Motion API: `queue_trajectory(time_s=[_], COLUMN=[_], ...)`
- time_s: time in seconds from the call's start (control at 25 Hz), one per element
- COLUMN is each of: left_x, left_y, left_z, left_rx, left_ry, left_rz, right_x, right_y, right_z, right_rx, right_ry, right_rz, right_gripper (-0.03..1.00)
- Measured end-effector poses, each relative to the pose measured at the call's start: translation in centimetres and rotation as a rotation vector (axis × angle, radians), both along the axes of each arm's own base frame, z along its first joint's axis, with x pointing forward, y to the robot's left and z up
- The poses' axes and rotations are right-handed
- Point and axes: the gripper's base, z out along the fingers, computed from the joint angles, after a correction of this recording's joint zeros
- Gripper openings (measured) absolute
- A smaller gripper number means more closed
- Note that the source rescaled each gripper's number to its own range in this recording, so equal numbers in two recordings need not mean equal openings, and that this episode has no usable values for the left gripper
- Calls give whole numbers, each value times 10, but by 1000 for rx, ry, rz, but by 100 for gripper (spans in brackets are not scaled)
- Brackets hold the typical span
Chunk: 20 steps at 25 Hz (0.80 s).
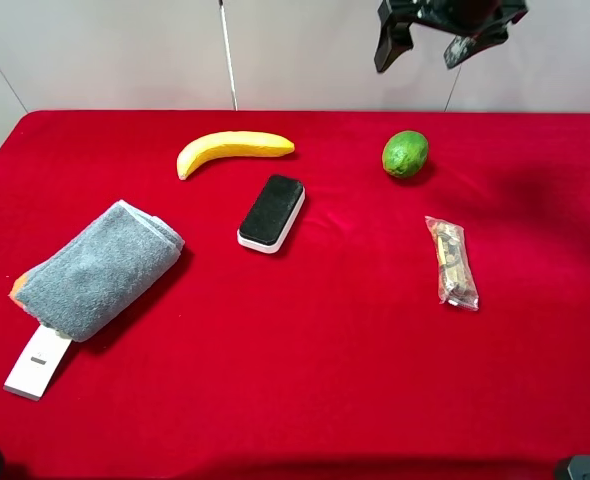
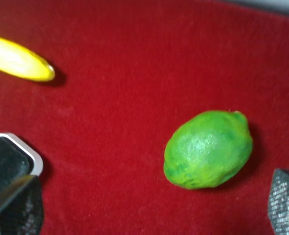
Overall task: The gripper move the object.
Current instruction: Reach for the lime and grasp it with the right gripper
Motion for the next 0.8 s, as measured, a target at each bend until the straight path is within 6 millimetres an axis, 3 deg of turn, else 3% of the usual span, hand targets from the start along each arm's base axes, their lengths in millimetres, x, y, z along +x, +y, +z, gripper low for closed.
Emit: queue_trajectory(time_s=[0.24, 0.8], left_x=[0, 0], left_y=[0, 0], left_z=[0, 0], left_rx=[0, 0], left_ry=[0, 0], left_rz=[0, 0], right_x=[10, 27], right_y=[3, 2], right_z=[-26, -50], right_rx=[-17, -62], right_ry=[66, 90], right_rz=[-6, -88], right_gripper=[100, 100])
